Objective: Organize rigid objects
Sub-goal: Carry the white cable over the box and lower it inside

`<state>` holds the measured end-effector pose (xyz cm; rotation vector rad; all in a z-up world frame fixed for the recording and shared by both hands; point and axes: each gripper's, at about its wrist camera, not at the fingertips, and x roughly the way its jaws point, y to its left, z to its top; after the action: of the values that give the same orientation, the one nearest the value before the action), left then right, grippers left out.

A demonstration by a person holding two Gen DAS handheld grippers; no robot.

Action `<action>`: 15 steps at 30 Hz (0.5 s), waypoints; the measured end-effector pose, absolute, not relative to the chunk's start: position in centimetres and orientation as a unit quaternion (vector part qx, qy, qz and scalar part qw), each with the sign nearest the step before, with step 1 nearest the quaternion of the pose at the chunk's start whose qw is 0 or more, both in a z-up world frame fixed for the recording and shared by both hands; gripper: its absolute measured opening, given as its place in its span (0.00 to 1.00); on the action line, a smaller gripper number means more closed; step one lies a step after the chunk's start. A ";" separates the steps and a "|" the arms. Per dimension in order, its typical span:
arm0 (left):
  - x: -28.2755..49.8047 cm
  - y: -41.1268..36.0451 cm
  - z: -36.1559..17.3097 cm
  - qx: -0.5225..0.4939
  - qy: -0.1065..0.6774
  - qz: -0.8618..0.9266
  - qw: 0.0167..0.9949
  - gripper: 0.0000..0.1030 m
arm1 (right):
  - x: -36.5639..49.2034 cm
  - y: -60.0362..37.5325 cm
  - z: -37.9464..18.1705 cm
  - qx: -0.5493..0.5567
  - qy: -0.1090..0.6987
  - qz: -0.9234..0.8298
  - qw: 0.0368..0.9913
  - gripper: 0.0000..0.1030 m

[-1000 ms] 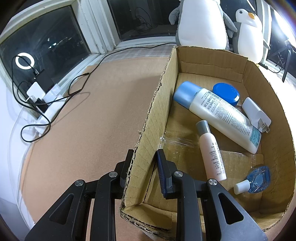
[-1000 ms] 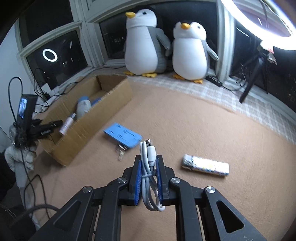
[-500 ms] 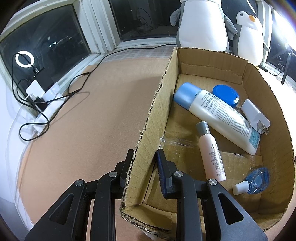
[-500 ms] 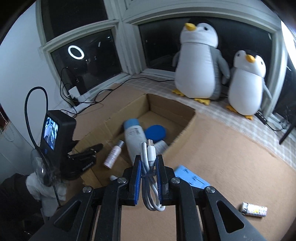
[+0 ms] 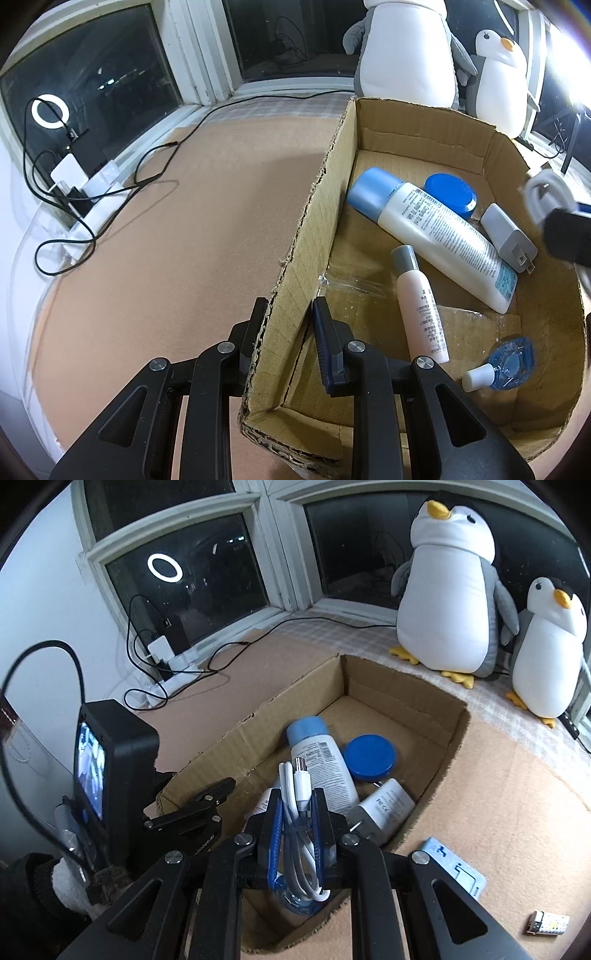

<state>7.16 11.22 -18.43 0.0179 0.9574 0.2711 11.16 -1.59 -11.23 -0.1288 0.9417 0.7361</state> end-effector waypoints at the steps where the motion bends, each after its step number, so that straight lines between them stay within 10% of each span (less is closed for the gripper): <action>1: 7.2 11.2 -18.4 0.008 0.459 0.130 0.879 0.22 | 11.3 -1.5 -11.4 -0.060 0.445 0.346 0.824 0.13; 15: 7.1 11.2 -18.5 0.007 0.459 0.130 0.879 0.22 | 11.8 -1.0 -12.4 -0.060 0.460 0.344 0.817 0.15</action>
<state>7.14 11.18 -18.45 0.0147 0.9564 0.2721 11.79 -1.02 -12.39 -0.1269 0.9797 0.7333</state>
